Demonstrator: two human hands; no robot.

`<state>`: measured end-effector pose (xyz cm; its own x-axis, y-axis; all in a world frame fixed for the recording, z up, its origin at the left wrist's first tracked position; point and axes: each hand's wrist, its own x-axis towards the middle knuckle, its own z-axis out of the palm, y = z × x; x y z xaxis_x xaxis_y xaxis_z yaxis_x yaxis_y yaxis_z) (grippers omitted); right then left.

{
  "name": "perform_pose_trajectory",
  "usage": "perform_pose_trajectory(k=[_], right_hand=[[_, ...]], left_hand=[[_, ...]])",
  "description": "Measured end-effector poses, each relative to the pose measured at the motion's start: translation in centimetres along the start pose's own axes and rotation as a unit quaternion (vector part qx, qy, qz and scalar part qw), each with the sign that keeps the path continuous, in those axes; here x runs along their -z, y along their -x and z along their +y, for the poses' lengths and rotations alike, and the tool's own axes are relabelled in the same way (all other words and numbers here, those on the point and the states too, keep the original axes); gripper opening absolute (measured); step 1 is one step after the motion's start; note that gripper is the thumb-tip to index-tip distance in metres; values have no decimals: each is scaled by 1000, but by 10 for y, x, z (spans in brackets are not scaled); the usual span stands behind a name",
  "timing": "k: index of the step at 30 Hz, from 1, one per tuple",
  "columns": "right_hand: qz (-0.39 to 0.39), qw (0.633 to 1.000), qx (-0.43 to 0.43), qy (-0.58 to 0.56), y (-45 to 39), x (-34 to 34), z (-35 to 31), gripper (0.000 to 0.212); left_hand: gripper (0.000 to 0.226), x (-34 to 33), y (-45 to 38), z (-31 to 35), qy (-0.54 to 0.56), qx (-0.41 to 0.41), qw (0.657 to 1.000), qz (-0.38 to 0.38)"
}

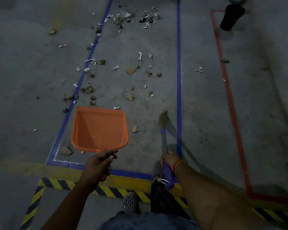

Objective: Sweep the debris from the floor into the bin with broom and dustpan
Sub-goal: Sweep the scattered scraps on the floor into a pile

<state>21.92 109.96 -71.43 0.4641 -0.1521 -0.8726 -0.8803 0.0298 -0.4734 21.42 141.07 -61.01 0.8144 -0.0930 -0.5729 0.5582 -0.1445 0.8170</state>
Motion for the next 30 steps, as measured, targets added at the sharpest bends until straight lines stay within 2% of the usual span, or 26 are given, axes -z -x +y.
perform_pose_trajectory(k=[3,6,10,12,17,21,25,28,30], right_hand=[[-48,996,44,62,-9,32,-43,49],[-52,992,88,78,-22,67,-64,68],[-29,993,93,68,-47,115,-80,86],[3,994,78,76,-55,134,-92,82],[70,997,13,0,-79,151,-112,72],[38,998,9,40,-96,159,-128,59],[-23,996,29,81,-107,184,-172,61],[-31,992,86,89,-108,206,-217,71],[-16,991,109,73,-107,216,-248,68]], left_hand=[[24,-27,-32,29,-5,-4,1000,3],[24,-57,-64,63,2,-9,1000,4],[23,-91,-104,103,-3,-20,1000,-2],[23,-103,-121,119,-14,-24,1000,-14],[23,-125,-165,157,-44,-35,998,-34],[23,-140,-210,183,-60,-34,996,-49],[22,-161,-271,216,-72,-28,995,-64],[22,-178,-313,252,-71,-31,993,-86],[23,-189,-337,277,-68,-36,992,-100]])
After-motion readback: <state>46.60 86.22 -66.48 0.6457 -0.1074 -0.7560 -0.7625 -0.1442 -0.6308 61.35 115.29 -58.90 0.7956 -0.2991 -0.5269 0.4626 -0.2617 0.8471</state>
